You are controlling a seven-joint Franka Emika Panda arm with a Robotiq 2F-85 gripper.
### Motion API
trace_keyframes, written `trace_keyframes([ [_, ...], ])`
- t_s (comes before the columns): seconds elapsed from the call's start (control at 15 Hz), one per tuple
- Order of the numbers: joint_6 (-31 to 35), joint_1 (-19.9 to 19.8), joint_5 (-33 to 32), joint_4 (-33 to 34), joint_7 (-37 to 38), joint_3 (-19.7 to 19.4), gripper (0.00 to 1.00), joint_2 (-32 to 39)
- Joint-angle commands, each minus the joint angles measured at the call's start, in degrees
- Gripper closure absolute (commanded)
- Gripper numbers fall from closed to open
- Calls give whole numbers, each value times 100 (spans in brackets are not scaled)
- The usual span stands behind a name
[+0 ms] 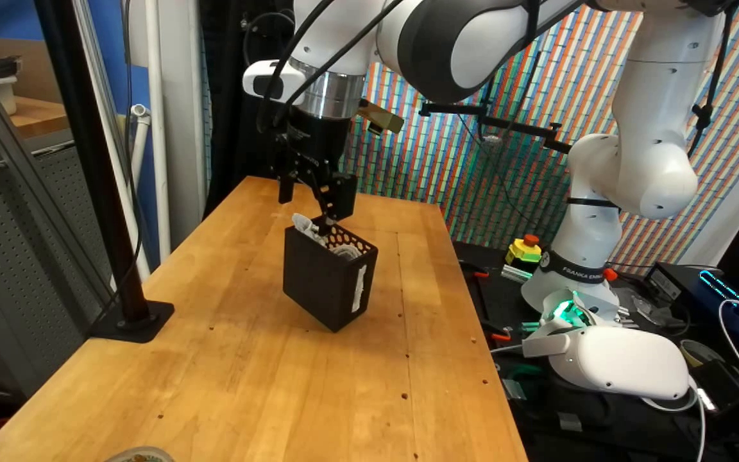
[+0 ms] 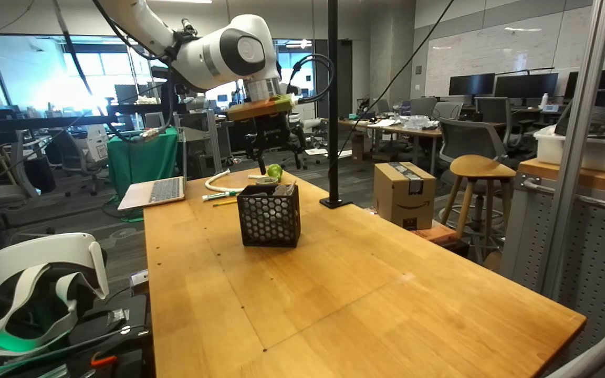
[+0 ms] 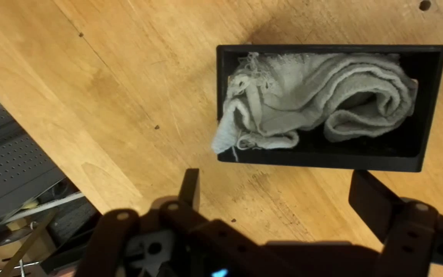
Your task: Put the towel in the box
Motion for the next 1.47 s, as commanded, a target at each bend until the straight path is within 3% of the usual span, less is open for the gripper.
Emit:
trace_keyframes([
  [0.0, 12, 42, -224, 228, 101, -108, 0, 148],
  [0.4, 7, 49, -275, 187, 145, -159, 2, 308],
  [0.53, -2, 52, -327, 189, 176, -176, 26, 350],
  [1.0, 5, 44, -321, 180, 251, -195, 80, 343],
  [1.27, 18, 48, -331, 151, 258, -189, 86, 288],
  [1.4, 31, 45, -326, 120, 262, -189, 83, 268],
])
